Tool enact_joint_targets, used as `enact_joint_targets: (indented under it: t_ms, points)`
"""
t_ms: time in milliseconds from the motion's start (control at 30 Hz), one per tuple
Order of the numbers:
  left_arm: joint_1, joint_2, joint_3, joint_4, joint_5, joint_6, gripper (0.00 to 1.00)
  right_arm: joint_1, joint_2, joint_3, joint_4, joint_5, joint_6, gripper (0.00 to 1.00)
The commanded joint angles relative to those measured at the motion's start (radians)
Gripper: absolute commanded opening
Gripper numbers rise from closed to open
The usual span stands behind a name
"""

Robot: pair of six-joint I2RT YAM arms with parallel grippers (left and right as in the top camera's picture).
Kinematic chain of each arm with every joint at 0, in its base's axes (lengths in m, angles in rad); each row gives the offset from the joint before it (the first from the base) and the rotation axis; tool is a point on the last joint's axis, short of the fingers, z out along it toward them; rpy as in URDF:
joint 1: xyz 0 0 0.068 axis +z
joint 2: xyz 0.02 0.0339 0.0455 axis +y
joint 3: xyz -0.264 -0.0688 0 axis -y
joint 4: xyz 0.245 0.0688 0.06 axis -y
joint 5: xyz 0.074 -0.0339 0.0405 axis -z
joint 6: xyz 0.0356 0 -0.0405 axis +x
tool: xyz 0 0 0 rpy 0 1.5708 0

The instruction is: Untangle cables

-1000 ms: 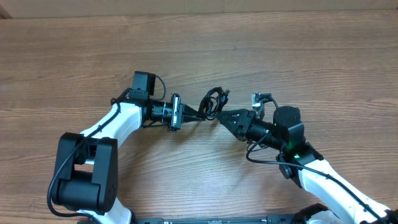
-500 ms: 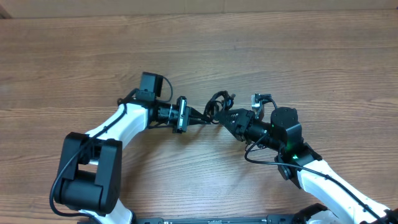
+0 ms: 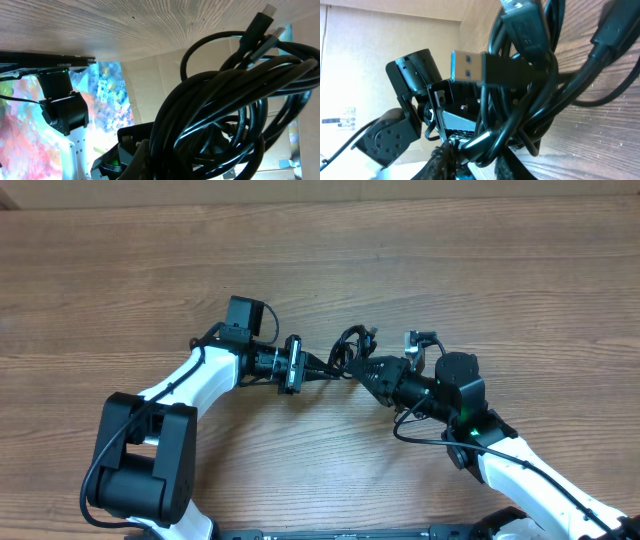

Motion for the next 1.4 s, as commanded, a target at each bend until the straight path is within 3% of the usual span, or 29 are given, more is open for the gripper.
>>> enact_joint_targets:
  t_ms: [0,267,567,733,900,1033,1133,1267,1367]
  points:
    - [-0.008,-0.014,0.013,0.001,0.018,-0.010,0.04,0.003,-0.001,0.006,0.012,0.019,-0.002,0.19]
    - [-0.008,-0.014,0.013,0.001,0.025,-0.005,0.04,0.003,-0.001,0.006,-0.015,0.042,-0.014,0.11]
    - [-0.008,-0.014,0.013,0.000,0.026,0.010,0.04,0.003,-0.001,0.006,-0.056,0.080,-0.074,0.10]
    - [-0.008,-0.014,0.013,0.000,0.029,0.040,0.04,0.003,-0.001,0.006,-0.106,0.127,-0.150,0.10]
    - [-0.007,-0.014,0.013,0.001,0.040,0.075,0.04,0.003,-0.001,0.006,-0.137,0.130,-0.343,0.10]
    - [-0.006,-0.014,0.013,0.001,0.040,0.081,0.04,0.003,-0.001,0.006,-0.133,0.129,-0.349,0.11]
    - [-0.006,-0.014,0.013,0.001,0.040,0.085,0.04,0.003,-0.001,0.006,-0.103,0.101,-0.349,0.26]
    - [-0.006,-0.014,0.013,0.001,0.040,0.085,0.04,0.003,-0.001,0.006,-0.048,0.049,-0.346,0.70]
    - [-0.005,-0.014,0.013,0.001,0.041,0.085,0.04,0.003,-0.001,0.006,-0.039,0.043,-0.346,0.84]
